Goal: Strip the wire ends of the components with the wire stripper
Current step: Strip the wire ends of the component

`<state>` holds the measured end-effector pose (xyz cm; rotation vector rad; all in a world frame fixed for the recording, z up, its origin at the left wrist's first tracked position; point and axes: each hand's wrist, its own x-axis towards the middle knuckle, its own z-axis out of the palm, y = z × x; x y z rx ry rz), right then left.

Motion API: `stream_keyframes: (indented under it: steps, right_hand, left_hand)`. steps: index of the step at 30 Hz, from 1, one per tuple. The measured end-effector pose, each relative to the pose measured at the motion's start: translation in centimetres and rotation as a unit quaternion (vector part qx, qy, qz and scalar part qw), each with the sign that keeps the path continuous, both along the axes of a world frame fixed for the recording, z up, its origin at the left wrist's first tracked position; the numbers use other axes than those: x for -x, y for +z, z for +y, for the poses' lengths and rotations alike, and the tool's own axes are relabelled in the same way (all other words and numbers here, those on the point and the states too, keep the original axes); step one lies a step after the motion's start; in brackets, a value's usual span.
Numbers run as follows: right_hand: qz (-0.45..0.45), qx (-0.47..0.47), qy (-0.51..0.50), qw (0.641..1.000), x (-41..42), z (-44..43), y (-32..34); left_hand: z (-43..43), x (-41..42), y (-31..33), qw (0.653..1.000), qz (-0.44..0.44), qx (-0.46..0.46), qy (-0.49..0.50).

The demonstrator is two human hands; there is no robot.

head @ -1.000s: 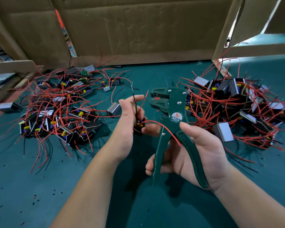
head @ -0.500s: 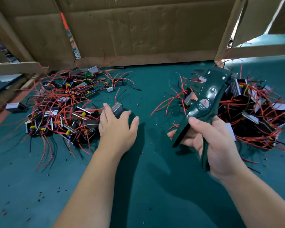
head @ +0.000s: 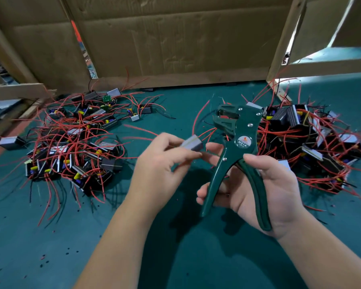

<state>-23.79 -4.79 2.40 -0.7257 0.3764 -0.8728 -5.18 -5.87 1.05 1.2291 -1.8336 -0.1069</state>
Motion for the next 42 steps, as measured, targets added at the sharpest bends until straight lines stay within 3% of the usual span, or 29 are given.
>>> stream_keyframes:
  steps: [4, 6, 8, 10, 12, 14, 16, 18, 20, 22, 25, 27, 30, 34, 39, 42]
  right_hand:
    - [0.012, 0.010, 0.033, 0.999, -0.3, 0.0, -0.2]
    - [0.021, 0.017, 0.029, 0.999, -0.4, 0.0, -0.2]
    - [0.011, 0.011, 0.004, 1.000, -0.4, 0.0, -0.2]
    - [0.011, 0.002, -0.035, 0.999, -0.2, -0.2, 0.0]
    - [0.007, 0.002, -0.057, 0.998, 0.0, -0.2, 0.1]
    - [-0.013, 0.006, -0.044, 0.999, 0.1, -0.1, 0.3]
    - [-0.037, 0.008, -0.011, 0.999, 0.4, 0.1, 0.4]
    - [-0.051, 0.009, 0.024, 0.998, 0.6, 0.2, 0.6]
    - [-0.056, 0.013, 0.054, 0.997, 0.8, 0.3, 0.6]
    - [-0.047, 0.027, 0.081, 0.995, 0.7, 0.4, 0.5]
    - [-0.024, 0.040, 0.103, 0.994, 0.4, 0.6, 0.3]
    - [-0.010, 0.041, 0.109, 0.993, 0.1, 0.6, 0.3]
    - [0.006, 0.037, 0.114, 0.993, -0.2, 0.6, 0.2]
    - [0.038, 0.033, 0.110, 0.993, -0.6, 0.7, -0.2]
    - [0.063, -0.007, 0.051, 0.997, -0.8, 0.6, -0.4]
    - [0.072, -0.028, 0.052, 0.996, -0.5, 0.4, -0.3]
  left_hand:
    - [0.6, 1.2, 0.2, 0.999, -0.008, 0.034, -0.039]
    - [1.2, 1.2, 0.5, 0.991, 0.101, -0.022, -0.088]
    - [1.5, 1.2, 1.3, 0.951, 0.264, -0.099, -0.127]
    - [1.4, 0.2, 1.9, 0.921, 0.380, -0.040, -0.081]
    - [1.0, -1.7, 2.5, 0.873, 0.486, 0.036, -0.006]
    - [0.4, -3.3, 2.8, 0.791, 0.609, 0.030, 0.048]
    - [-0.3, -4.0, 2.7, 0.704, 0.703, -0.055, 0.088]
    - [-0.7, -3.6, 2.6, 0.669, 0.717, -0.186, 0.059]
    - [-0.8, -2.4, 2.4, 0.685, 0.656, -0.314, -0.034]
    - [-0.6, -0.8, 2.0, 0.707, 0.586, -0.382, -0.102]
    - [-0.2, 1.1, 1.3, 0.733, 0.579, -0.332, -0.131]
    - [-0.2, 1.5, 1.2, 0.724, 0.614, -0.291, -0.119]
    - [-0.3, 1.4, 1.5, 0.683, 0.671, -0.273, -0.095]
    - [-0.4, 1.3, 1.9, 0.690, 0.666, -0.277, -0.060]
    - [-0.4, 1.1, 1.9, 0.757, 0.611, -0.228, -0.034]
    - [0.0, 0.8, 1.8, 0.854, 0.487, -0.180, -0.022]
